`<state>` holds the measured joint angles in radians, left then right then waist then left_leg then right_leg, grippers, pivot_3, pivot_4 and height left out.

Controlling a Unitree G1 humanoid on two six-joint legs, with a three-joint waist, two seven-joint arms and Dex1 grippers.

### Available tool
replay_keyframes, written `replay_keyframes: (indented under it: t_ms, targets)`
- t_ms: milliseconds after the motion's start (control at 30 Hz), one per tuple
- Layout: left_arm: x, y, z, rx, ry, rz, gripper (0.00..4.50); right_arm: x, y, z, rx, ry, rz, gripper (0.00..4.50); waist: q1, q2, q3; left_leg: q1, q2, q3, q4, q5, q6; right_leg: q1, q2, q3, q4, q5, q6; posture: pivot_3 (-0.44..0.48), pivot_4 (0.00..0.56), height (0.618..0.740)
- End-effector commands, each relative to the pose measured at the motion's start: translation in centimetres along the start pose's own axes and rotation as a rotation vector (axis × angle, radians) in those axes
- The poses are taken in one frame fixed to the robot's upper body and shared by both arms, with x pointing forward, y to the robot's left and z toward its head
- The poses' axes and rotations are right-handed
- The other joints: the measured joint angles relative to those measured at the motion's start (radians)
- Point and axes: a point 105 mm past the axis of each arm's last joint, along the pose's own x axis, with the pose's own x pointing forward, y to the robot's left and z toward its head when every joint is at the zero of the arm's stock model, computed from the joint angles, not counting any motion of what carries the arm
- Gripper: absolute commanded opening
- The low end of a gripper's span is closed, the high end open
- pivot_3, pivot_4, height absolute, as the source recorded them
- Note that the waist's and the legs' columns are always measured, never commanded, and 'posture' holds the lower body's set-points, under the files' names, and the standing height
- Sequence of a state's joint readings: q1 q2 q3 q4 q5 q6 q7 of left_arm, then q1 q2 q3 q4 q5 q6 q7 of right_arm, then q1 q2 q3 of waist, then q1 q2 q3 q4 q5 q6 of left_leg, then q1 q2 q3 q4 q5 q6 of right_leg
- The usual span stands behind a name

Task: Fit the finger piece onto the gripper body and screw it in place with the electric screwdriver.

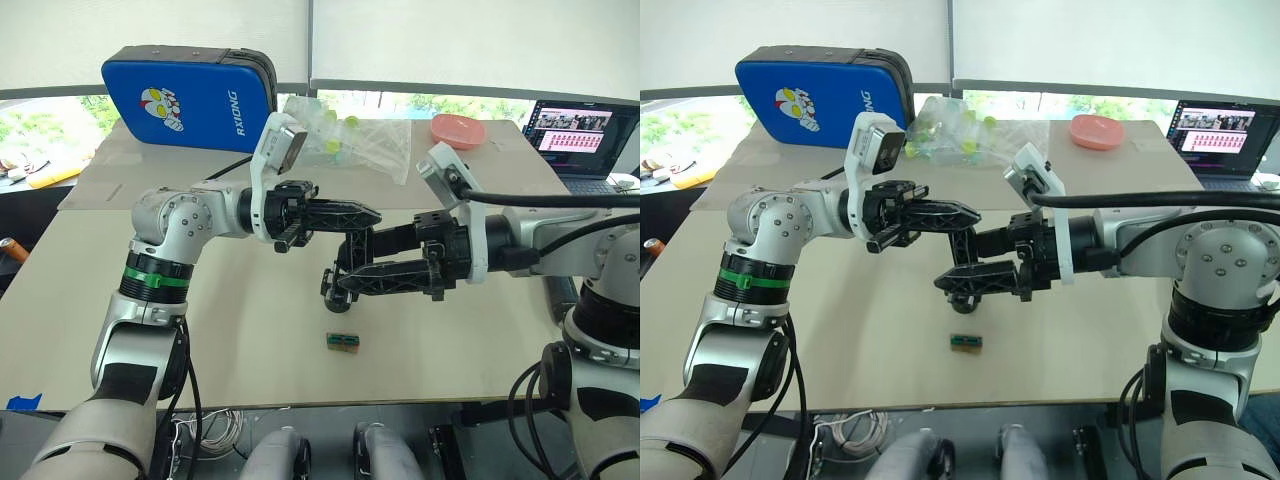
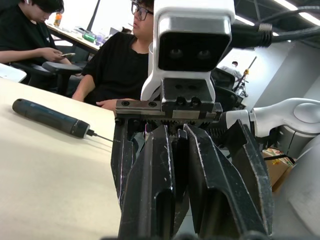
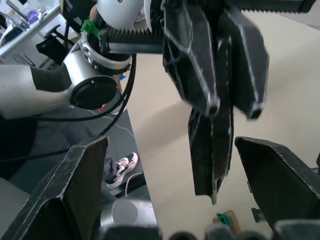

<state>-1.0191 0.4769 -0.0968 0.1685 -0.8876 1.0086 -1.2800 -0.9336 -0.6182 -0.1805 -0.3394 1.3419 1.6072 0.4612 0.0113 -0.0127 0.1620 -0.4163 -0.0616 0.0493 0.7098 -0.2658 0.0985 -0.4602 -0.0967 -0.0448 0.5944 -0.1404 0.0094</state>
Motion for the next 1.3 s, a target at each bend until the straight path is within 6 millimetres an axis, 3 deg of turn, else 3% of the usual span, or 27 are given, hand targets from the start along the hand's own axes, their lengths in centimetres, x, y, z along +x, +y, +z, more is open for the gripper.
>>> replay_keyframes:
  t_ms: [33,267,367,667,800,1033,1100,1167,1300]
  targets:
    - [-0.2,-0.6,0.7,0.04,0.021,-0.006,0.0,0.1,0.5,0.9,0.0,-0.035,0.016,4.47,0.001,0.0,0.0,0.0,0.0,0.0,0.0,0.001,0.001,0.0,0.0,0.0,0.0,0.0,0.0,0.0,0.15,0.74]
    - [-0.3,-0.5,0.5,0.038,0.027,-0.003,0.0,0.4,0.8,0.9,0.045,-0.062,-0.002,4.47,0.0,0.0,0.0,0.0,0.0,0.0,0.0,0.001,0.005,0.0,0.0,0.0,0.0,0.0,0.0,0.0,0.15,0.74]
    - [-0.3,-0.4,0.3,0.037,0.037,0.006,0.0,0.4,1.0,0.9,0.064,-0.077,-0.011,3.72,0.0,0.0,0.0,0.0,0.0,0.0,0.0,0.003,0.008,0.0,0.0,0.0,0.0,0.0,0.0,0.0,0.15,0.74]
    - [-0.4,-0.5,0.1,0.03,0.038,0.012,0.0,0.6,1.2,1.4,0.113,-0.124,-0.034,0.46,0.001,0.0,0.0,-0.001,0.0,0.0,0.0,0.0,0.014,0.0,0.0,-0.001,-0.001,0.0,0.0,0.0,0.15,0.74]
    - [-0.6,-2.1,-0.3,-0.024,0.07,-0.072,0.0,0.6,1.1,1.2,0.12,-0.133,-0.047,0.42,0.0,0.0,0.0,-0.001,0.001,0.0,0.0,0.0,0.014,0.0,0.0,-0.001,-0.001,0.0,0.0,0.0,0.15,0.74]
    - [-1.5,-2.5,0.5,-0.043,0.067,-0.039,3.32,-0.1,0.6,1.0,0.014,-0.185,-0.142,0.42,0.003,0.0,0.0,-0.001,0.001,0.0,0.002,-0.001,0.015,0.002,0.001,-0.001,-0.001,-0.001,0.002,0.0,0.15,0.74]
    - [-3.2,-2.1,1.1,0.033,0.086,0.035,4.33,-0.8,0.4,0.7,-0.013,-0.204,-0.164,0.42,0.001,0.0,0.0,-0.001,0.0,0.0,0.002,-0.001,0.016,0.002,0.001,-0.001,-0.001,-0.002,0.003,0.0,0.15,0.74]
    - [-5.7,-0.8,1.2,0.152,0.141,0.159,4.5,-1.7,0.5,0.6,-0.053,-0.236,-0.178,0.42,0.001,-0.001,0.0,-0.001,0.0,0.001,0.002,-0.001,0.014,0.002,0.002,-0.001,-0.001,-0.002,0.003,0.0,0.15,0.74]
    - [-9.9,1.0,-2.1,0.333,0.406,0.292,4.5,-3.0,-0.1,-0.7,-0.155,-0.272,-0.239,0.42,0.002,0.0,0.0,0.0,0.001,0.004,0.001,0.0,0.014,0.001,0.002,0.0,-0.001,-0.002,0.002,0.0,0.15,0.74]
